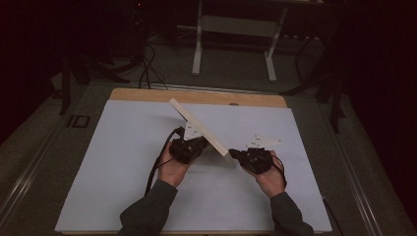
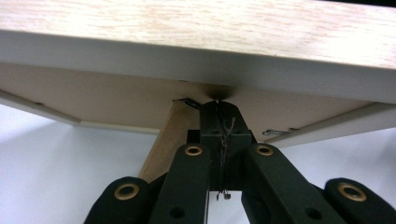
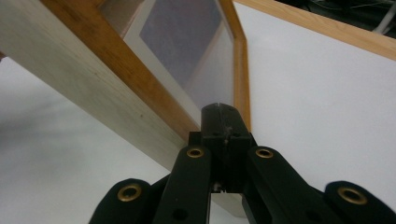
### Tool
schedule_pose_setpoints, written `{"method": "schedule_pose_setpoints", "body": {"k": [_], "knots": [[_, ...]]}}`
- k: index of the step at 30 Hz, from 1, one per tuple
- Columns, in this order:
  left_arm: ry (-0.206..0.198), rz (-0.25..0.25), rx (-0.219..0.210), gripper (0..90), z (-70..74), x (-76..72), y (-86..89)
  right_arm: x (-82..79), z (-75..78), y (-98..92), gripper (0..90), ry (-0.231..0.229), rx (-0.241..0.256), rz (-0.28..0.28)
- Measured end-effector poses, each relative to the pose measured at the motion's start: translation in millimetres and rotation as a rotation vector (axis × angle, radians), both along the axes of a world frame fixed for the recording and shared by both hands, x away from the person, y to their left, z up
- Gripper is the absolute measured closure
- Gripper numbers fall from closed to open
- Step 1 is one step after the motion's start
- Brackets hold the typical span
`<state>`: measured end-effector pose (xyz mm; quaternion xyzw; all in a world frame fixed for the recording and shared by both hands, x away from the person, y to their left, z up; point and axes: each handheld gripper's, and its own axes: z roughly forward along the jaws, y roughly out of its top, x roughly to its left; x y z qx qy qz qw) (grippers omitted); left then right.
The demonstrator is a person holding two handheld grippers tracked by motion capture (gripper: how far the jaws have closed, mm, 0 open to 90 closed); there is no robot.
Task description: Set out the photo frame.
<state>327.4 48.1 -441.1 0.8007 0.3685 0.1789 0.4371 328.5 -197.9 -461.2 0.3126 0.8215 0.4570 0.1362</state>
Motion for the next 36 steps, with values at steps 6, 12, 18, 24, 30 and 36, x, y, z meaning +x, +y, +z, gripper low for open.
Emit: {"method": "schedule_pose_setpoints", "body": {"k": [6, 12, 18, 24, 30, 36], "knots": [[0.003, -0.011, 0.013, 90.0, -1.9, 1.5, -1.0, -0.5, -0.1, 0.4, 90.0, 0.001, 0.001, 0.003], [0.005, -0.012, 0.007, 90.0, -2.7, 2.1, -2.5, -2.6, 0.1, 2.1, 90.0, 0.0, -0.003, 0.014], [-0.001, -0.032, 0.02, 90.0, -2.5, -2.7, -5.9, -4.7, 0.0, 4.9, 90.0, -0.004, -0.007, 0.026], [-0.004, -0.046, 0.011, 90.0, -3.1, -9.9, -8.6, -6.9, -0.3, 8.2, 90.0, -0.008, -0.007, 0.038], [-0.013, -0.066, 0.012, 90.0, -3.9, -13.4, -10.8, -9.9, 1.0, 11.1, 90.0, -0.021, -0.019, 0.045], [-0.015, -0.077, 0.011, 90.0, -3.8, -12.1, -10.7, -10.0, 1.6, 10.9, 90.0, -0.017, -0.019, 0.044]]}}
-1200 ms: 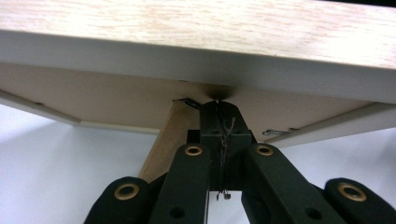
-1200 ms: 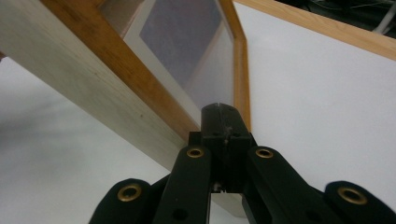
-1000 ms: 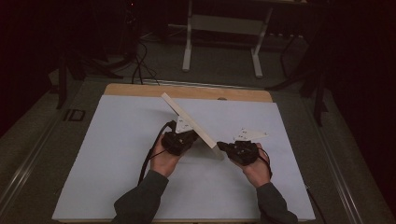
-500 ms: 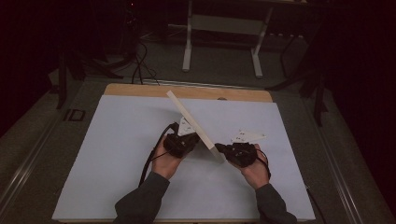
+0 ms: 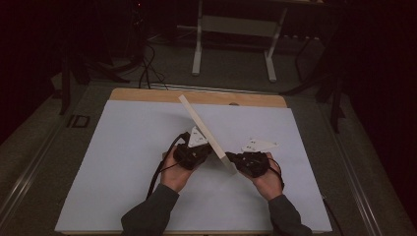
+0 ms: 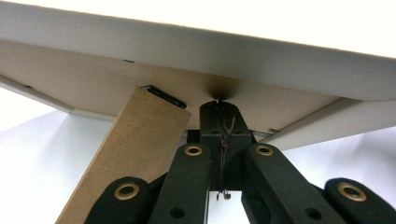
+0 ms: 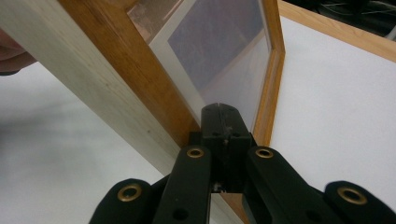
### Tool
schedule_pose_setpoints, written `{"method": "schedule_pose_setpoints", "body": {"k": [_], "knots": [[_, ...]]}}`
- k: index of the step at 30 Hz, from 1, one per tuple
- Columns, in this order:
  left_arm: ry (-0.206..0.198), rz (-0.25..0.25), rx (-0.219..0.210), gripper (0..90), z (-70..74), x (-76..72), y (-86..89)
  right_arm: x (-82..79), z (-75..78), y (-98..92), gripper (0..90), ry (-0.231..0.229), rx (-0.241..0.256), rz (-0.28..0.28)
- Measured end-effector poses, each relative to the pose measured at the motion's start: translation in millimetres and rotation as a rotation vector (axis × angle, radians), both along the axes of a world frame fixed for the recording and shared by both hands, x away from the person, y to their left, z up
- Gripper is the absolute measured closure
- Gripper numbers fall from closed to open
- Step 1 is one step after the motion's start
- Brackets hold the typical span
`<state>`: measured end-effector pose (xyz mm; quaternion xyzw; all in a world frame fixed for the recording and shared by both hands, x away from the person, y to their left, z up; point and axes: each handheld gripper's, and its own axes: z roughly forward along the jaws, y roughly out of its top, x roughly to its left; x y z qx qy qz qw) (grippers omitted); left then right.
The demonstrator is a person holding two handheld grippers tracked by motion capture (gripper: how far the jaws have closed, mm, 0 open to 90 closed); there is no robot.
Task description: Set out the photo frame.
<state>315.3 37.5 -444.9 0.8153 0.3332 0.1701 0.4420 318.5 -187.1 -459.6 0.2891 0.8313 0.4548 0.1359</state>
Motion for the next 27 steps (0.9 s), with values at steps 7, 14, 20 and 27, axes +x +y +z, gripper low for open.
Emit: {"method": "schedule_pose_setpoints", "body": {"k": [7, 14, 20, 27], "knots": [[0.001, 0.008, 0.021, 90.0, -1.2, 2.3, -2.9, -1.7, 1.1, 0.4, 90.0, 0.002, -0.004, 0.008], [0.002, 0.008, 0.018, 90.0, -0.9, 3.2, -2.7, -2.6, 1.7, 1.2, 90.0, 0.004, -0.004, 0.013], [-0.005, 0.002, 0.013, 90.0, -0.3, -1.4, -1.3, -3.4, 1.8, 0.9, 90.0, 0.01, -0.003, 0.037], [-0.032, -0.004, 0.013, 90.0, 5.2, -9.5, 0.5, -4.5, 1.2, -1.9, 90.0, 0.025, 0.01, 0.053]]}}
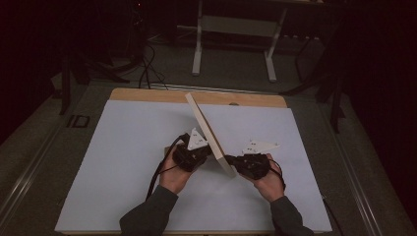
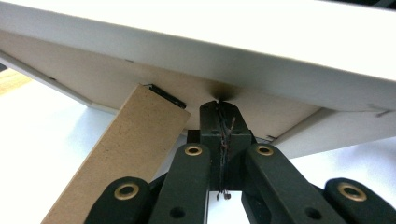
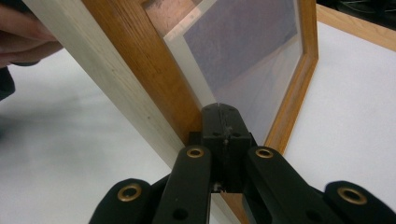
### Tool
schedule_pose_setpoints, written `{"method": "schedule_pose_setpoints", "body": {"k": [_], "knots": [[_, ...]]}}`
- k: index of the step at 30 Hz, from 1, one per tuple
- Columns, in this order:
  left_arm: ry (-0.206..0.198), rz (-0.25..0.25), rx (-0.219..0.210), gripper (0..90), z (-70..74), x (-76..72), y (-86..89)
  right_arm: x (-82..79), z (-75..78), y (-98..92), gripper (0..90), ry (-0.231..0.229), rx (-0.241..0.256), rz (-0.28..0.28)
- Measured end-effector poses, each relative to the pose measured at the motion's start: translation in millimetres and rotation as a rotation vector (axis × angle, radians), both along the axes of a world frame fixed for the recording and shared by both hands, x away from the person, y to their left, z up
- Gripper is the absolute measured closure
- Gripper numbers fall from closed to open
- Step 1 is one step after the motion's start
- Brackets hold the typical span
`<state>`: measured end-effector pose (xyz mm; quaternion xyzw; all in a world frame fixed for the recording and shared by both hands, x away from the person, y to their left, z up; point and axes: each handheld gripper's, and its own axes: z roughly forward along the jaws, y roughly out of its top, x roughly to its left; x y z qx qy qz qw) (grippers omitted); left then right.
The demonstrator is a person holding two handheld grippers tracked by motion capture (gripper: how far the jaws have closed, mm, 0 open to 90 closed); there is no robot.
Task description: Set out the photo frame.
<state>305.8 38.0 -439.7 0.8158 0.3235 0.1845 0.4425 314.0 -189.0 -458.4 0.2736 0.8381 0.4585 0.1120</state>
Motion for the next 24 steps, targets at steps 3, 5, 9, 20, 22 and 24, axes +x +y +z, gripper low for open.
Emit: {"method": "schedule_pose_setpoints", "body": {"k": [3, 5, 9, 20, 22, 24], "knots": [[0.008, -0.005, -0.007, 90.0, 0.1, 0.8, 0.9, -0.7, 0.9, 1.0, 90.0, 0.0, -0.011, 0.004], [0.004, -0.002, 0.003, 90.0, 0.0, 2.4, 1.3, -1.4, 1.3, 2.1, 90.0, -0.003, -0.016, 0.007], [0.0, -0.008, 0.001, 90.0, -0.5, 3.2, 1.5, -1.6, 1.1, 1.9, 90.0, -0.001, -0.011, 0.006], [-0.003, -0.026, -0.012, 90.0, -0.5, 9.5, 6.8, -1.8, 0.6, 8.1, 90.0, 0.002, 0.0, 0.015], [-0.005, -0.029, -0.013, 90.0, -0.8, 10.5, 8.4, -1.5, 0.3, 9.8, 90.0, 0.005, 0.005, 0.019], [-0.004, -0.037, -0.018, 90.0, -1.1, 11.9, 10.5, -1.2, 0.1, 11.3, 90.0, 0.005, 0.006, 0.02]]}}
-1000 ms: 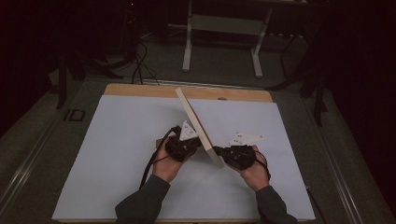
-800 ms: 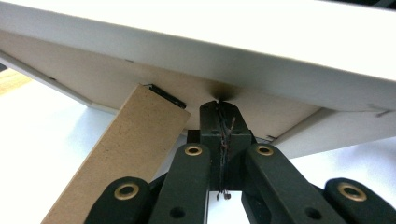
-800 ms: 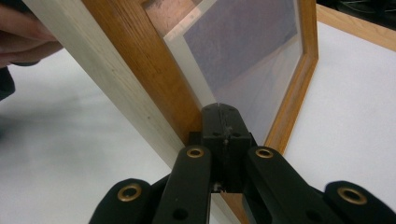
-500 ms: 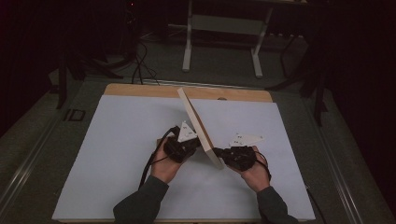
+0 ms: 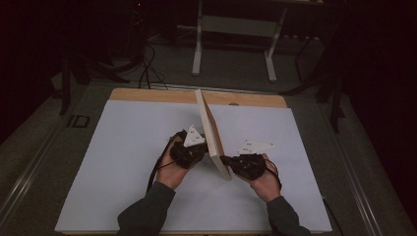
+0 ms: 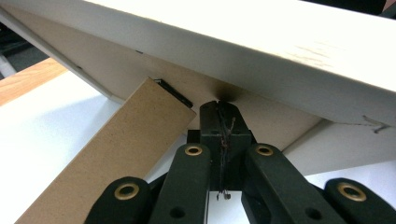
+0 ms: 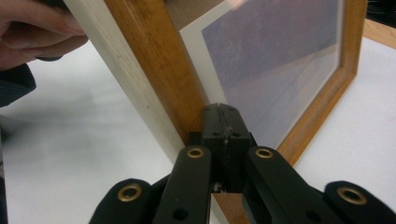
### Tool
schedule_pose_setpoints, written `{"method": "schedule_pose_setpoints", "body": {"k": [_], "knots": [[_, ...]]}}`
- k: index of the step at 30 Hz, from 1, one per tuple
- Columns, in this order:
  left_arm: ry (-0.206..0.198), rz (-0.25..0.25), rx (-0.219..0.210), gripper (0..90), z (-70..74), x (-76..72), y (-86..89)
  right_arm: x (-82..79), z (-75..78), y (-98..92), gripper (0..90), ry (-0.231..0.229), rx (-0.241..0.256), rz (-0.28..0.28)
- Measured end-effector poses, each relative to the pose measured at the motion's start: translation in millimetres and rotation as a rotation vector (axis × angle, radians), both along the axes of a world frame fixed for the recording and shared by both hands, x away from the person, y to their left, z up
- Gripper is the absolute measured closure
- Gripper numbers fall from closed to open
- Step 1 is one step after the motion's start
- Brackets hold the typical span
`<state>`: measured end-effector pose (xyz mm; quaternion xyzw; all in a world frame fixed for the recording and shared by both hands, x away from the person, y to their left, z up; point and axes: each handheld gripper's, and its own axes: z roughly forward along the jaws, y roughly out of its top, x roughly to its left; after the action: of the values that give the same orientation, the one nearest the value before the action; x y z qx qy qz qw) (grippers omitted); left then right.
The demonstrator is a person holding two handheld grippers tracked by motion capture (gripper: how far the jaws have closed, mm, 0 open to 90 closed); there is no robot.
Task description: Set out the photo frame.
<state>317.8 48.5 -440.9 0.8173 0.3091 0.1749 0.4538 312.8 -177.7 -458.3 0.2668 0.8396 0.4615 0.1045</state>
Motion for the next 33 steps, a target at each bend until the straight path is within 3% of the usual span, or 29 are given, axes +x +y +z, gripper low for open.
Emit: {"method": "schedule_pose_setpoints", "body": {"k": [33], "knots": [[0.05, -0.045, -0.144, 90.0, -12.8, 26.0, 31.2, 10.8, -5.2, 35.2, 90.0, 0.014, 0.014, -0.01]]}}
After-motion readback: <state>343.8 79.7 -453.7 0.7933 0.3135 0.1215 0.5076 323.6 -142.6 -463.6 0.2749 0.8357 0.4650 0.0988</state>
